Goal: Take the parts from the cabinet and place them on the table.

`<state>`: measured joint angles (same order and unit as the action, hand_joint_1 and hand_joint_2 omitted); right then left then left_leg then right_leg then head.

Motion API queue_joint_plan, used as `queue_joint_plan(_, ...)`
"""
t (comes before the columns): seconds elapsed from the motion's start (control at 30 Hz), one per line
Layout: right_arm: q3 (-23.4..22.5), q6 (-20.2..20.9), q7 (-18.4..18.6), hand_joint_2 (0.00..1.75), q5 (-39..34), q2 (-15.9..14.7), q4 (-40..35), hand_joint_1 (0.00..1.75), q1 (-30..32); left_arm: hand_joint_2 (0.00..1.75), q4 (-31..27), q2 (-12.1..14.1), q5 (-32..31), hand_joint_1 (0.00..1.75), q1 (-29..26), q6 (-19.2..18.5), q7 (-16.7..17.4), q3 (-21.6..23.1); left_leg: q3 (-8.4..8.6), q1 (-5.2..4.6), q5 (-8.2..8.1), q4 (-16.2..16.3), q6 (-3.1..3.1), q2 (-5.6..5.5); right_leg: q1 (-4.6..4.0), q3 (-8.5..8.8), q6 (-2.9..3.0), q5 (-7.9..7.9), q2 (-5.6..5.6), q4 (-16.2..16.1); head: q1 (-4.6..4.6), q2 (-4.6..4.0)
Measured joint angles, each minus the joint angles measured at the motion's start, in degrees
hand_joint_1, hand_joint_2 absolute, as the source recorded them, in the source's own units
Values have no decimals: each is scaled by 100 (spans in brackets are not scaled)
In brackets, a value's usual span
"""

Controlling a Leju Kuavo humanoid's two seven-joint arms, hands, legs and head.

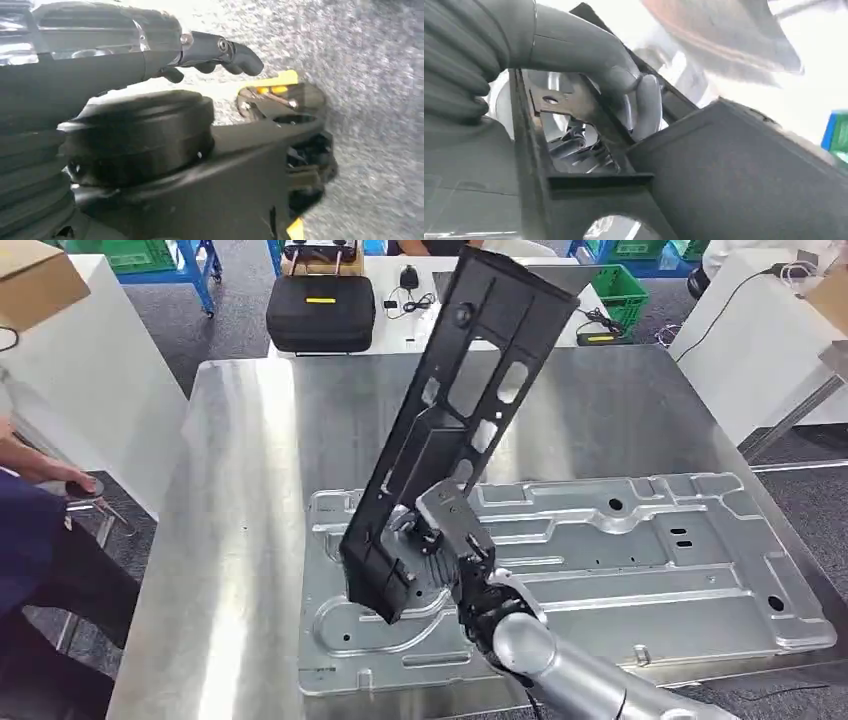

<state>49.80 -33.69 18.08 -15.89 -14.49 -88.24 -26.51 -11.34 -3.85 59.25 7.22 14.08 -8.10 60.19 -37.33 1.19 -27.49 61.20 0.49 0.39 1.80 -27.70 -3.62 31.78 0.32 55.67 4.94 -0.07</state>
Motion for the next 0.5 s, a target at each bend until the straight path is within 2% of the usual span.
queue_joint_plan(0.07, -253, -387, -72, 175, -188, -90, 55, 175, -76, 175, 0, 2, 4, 0, -1, 11, -423, 0, 0, 1, 4, 0, -5, -18, 1, 0, 0, 0, -3, 2, -2, 0)
queue_joint_plan(0.13, -554, -541, -61, 175, -158, -241, 96, 175, -143, 175, 0, 4, 167, 0, -2, -410, -1226, -2, -1, 0, 7, 0, -8, -41, 1, 7, 0, 0, -9, 2, 7, 0)
queue_joint_plan(0.17, -703, -550, -22, 175, -116, -322, 120, 175, -162, 175, 0, 13, 260, 0, 7, -725, -1518, -13, -1, -1, 7, 0, -8, -48, 2, 12, 0, 0, -15, 3, 7, 0)
queue_joint_plan(0.23, -897, -552, 68, 175, -37, -429, 164, 175, -263, 175, 0, 20, 332, 0, 17, -988, -1609, -17, -1, -1, 7, 0, -8, -47, 2, 18, 0, -1, -13, 3, 26, 0)
queue_joint_plan(0.5, -1375, -550, 170, 175, 43, -595, 306, 175, -485, 175, 0, 37, 339, 0, 33, -1032, -1572, -20, 0, 0, 7, -2, -8, -48, -1, 20, 0, 1, -21, 4, 11, 0)
